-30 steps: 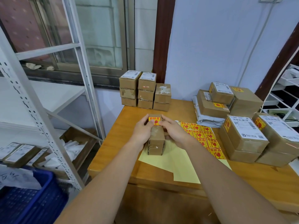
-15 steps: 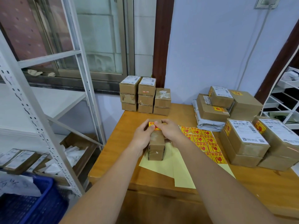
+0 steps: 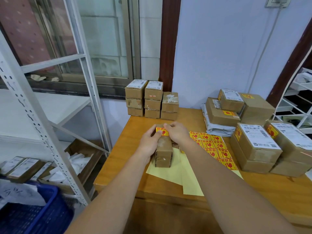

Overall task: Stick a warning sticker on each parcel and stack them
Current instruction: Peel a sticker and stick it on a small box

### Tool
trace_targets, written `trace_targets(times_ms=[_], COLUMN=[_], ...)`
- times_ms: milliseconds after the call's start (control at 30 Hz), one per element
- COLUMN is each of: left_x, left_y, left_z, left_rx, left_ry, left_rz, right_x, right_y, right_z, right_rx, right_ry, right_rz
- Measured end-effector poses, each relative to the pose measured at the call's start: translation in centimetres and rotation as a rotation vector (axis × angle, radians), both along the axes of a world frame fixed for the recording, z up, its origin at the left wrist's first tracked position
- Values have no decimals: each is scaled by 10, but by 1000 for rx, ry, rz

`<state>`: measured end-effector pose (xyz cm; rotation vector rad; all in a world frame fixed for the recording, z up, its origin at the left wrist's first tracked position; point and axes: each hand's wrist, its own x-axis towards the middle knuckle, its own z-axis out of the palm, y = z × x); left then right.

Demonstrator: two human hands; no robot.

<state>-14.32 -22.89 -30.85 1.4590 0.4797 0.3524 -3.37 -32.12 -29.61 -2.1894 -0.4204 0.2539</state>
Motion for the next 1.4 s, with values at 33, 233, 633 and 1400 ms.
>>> trace_targets(times_ms=[33,233,633,1400], left_x=[0,0,3,8], left_y=[0,-3,-1,5], left_z=[0,1,-3,4], left_rx=[-6,35,337,546], left_ry=[-2,-25,-1,147], left_rz=[-1,6,9,-125], right_x=[0,2,-2,-15], right_y=[0,1,3,-41], right_z=[0,4,-1,6], right_rx=[-34,-94,-45,292], right_ry=[-43,-98,-92,372], right_rz=[-2,6,-17,360])
